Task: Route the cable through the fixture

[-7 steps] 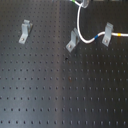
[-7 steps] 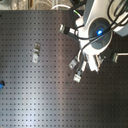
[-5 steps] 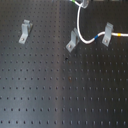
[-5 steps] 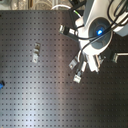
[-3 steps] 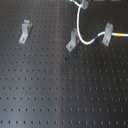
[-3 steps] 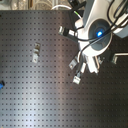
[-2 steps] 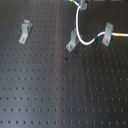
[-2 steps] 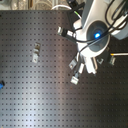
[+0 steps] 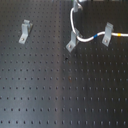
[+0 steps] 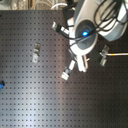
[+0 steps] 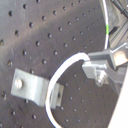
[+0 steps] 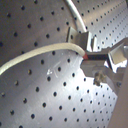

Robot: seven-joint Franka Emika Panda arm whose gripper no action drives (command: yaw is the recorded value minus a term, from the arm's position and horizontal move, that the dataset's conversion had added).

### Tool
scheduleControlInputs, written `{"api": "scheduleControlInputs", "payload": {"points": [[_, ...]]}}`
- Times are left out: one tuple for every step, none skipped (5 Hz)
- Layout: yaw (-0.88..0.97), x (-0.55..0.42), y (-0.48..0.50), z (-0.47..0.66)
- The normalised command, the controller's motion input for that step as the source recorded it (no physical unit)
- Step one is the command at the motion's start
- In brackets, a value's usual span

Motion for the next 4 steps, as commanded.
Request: {"api": "scheduleControlInputs", "payload": {"points": [[0.0,0.0,0.0,0.03],[-0.05,0.251,-0.045,0.75],[-0.05,0.13,-0.006,0.28],[0.0,0.015,-0.052,0.0]]}}
